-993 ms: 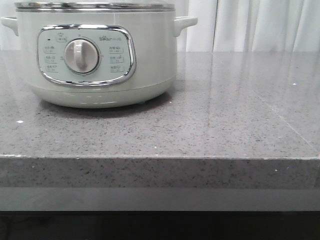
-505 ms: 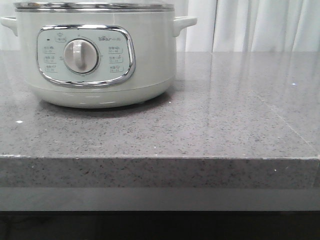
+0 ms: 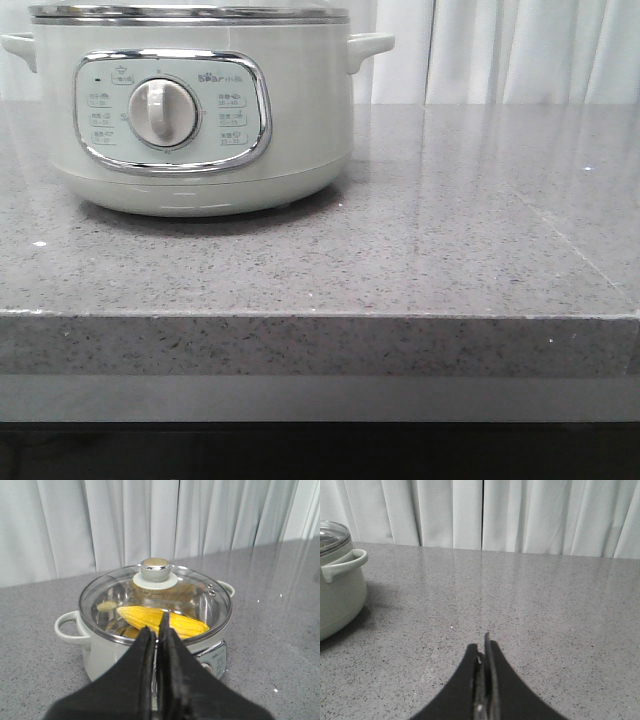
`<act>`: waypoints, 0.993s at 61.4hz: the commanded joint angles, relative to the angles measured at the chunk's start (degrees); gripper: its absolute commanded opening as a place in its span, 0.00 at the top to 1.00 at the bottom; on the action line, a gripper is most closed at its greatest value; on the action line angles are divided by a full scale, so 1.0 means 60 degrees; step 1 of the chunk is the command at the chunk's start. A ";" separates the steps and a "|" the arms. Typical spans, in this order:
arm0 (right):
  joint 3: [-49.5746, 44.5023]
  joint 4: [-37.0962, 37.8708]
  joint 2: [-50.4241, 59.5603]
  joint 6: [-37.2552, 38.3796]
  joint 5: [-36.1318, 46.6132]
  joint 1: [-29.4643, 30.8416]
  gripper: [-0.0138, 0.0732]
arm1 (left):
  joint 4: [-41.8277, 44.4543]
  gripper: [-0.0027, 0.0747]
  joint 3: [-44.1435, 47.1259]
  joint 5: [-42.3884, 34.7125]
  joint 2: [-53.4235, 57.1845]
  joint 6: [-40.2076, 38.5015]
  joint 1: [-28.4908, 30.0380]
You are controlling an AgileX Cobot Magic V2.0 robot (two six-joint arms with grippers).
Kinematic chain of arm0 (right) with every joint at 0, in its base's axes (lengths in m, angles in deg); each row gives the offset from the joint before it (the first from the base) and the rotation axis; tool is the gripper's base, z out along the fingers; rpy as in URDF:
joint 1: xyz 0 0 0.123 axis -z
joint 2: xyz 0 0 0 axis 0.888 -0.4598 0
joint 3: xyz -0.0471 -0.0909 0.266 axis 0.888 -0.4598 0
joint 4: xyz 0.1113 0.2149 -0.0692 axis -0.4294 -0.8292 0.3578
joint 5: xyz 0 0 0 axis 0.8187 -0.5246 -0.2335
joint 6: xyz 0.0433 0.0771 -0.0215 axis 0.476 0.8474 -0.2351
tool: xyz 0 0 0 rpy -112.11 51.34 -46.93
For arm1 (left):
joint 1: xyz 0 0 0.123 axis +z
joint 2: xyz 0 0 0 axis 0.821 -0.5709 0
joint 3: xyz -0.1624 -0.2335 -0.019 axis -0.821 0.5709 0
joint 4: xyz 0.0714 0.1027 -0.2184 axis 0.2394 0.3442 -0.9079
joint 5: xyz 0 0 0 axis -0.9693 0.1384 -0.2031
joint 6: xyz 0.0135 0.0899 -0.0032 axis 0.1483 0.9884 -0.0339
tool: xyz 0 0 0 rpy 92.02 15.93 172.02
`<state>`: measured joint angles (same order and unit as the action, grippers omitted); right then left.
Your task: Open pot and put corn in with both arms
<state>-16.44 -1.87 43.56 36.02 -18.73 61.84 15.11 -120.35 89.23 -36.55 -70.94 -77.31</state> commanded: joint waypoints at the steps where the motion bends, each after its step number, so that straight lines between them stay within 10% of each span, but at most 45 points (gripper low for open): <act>1: 0.0232 -0.0047 -0.0048 -0.0071 0.0795 -0.0032 0.92 | -0.0181 0.99 0.0568 -0.1061 0.0922 0.0004 0.0004; 61: 0.0232 -0.0047 -0.0048 -0.0071 0.0795 -0.0032 0.92 | -0.0093 0.99 0.1925 -0.1062 0.3355 0.0004 0.0004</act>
<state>-16.44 -1.87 43.56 36.02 -18.73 61.84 14.97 -107.50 87.69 -15.76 -70.86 -77.31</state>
